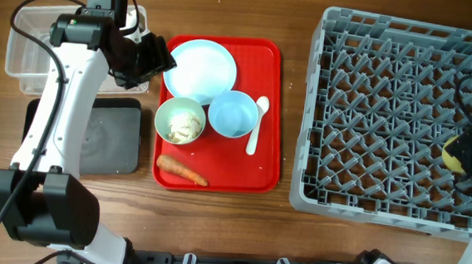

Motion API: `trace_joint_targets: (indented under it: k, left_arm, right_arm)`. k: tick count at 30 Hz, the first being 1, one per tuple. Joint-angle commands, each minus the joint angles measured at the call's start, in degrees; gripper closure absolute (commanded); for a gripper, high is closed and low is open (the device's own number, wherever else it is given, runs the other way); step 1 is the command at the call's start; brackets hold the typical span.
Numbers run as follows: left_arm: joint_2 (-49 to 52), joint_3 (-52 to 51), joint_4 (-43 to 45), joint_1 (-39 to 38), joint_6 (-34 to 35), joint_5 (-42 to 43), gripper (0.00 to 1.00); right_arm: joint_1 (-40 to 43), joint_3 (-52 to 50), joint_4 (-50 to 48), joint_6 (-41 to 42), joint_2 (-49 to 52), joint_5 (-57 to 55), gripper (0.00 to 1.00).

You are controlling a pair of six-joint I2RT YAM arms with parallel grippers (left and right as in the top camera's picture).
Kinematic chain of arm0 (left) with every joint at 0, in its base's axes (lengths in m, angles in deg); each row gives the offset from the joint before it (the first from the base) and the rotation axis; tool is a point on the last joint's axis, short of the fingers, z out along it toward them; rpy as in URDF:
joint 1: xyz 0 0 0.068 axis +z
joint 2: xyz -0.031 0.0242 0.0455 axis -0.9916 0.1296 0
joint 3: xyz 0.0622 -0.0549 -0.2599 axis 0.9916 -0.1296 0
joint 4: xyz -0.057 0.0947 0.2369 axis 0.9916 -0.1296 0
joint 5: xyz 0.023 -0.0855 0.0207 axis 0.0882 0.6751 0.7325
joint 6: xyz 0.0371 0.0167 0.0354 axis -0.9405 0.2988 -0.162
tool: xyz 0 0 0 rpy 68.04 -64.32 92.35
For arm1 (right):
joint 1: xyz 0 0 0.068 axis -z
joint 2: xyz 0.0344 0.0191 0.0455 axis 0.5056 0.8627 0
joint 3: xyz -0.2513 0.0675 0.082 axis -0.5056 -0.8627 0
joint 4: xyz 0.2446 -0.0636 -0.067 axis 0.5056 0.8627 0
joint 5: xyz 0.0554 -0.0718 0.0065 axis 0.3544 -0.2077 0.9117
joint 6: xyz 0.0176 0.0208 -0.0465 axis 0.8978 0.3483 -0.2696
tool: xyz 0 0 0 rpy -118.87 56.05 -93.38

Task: Sort waste into correct bins and load items into the dishwasher rack
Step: 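Place the yellow cup upside down in the rack with right gripper, then grasp the light-blue cup on the tray with the right gripper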

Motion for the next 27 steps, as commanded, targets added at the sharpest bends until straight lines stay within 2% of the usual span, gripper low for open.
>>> trace_joint_targets:
  k: [1,5,6,9,10,11,12,17,19,22,24,27]
  left_arm:
    - [-0.4,0.5,0.0,-0.2,-0.9,-0.5,0.33]
    - [-0.4,0.5,-0.1,-0.2,-1.0,-0.5,0.33]
    - [-0.4,0.5,-0.1,-0.2,-1.0,-0.5,0.33]
    - [-0.4,0.5,-0.2,-0.2,-1.2,-0.5,0.33]
    - [-0.4,0.5,-0.2,-0.2,-1.2,-0.5,0.32]
    - [-0.4,0.5,-0.2,-0.2,-1.1,-0.5,0.32]
    - [-0.4,0.5,-0.2,-0.2,-1.1,-0.5,0.32]
    - [-0.4,0.5,-0.4,-0.2,-1.1,-0.5,0.30]
    - [-0.4,0.5,-1.2,-0.2,-1.2,-0.5,0.32]
    - [-0.1,0.3,-1.5,-1.7,-2.4,-0.6,0.32]
    - [0.7,0.3,-1.3,-4.8,-2.5,-2.4,0.33]
    - [1.3,0.3,-2.0,-10.8,-2.4,-11.8,0.32]
  right_arm:
    - [0.4,1.1,2.6,2.1,2.1,-2.6,0.59]
    - [0.4,1.0,5.4,2.1,5.3,-2.8,0.59]
    - [0.4,1.0,5.4,2.1,6.1,-2.8,0.55]
    - [0.4,1.0,5.5,2.1,8.0,-2.8,0.52]
    - [0.4,1.0,5.4,2.1,8.4,-2.7,0.41]
    - [0.4,1.0,5.4,2.1,8.4,-2.5,0.26]
    - [0.4,1.0,5.4,2.1,8.4,-2.5,0.21]
    - [0.4,1.2,4.9,1.9,7.6,3.5,0.19]
    - [0.4,2.9,3.7,-1.4,5.3,13.0,0.19]
    - [-2.3,3.9,-0.9,-10.4,0.2,35.6,0.19]
    - [-8.1,3.9,-2.4,-12.3,-1.9,39.1,0.19]
    - [-24.2,3.9,-6.1,-13.3,-1.4,38.2,0.21]
